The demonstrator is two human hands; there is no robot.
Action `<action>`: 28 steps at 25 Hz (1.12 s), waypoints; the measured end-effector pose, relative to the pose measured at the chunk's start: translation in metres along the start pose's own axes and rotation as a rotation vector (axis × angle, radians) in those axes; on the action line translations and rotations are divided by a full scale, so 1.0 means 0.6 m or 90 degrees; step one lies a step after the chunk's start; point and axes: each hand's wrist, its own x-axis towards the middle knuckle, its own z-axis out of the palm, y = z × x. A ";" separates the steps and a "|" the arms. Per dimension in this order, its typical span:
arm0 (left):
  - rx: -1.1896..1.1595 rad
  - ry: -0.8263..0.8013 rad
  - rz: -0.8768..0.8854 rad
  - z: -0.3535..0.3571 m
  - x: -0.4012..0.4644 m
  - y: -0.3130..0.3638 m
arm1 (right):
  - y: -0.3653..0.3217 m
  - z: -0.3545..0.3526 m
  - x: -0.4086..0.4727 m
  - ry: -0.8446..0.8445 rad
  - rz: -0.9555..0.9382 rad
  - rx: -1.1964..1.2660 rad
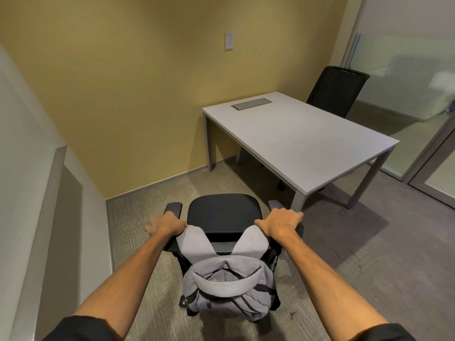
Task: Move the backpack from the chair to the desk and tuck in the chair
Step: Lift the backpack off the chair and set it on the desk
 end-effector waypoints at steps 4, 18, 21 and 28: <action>-0.124 0.088 0.006 0.007 -0.009 -0.005 | 0.001 0.003 0.008 -0.027 -0.016 0.023; -0.746 0.230 -0.142 0.001 -0.080 -0.087 | 0.015 0.052 0.000 0.137 0.034 0.274; -0.814 0.210 -0.188 0.013 -0.095 -0.116 | 0.012 0.056 -0.004 0.134 0.039 0.305; -0.913 0.194 -0.216 0.031 -0.122 -0.135 | 0.013 0.056 -0.011 0.150 0.049 0.380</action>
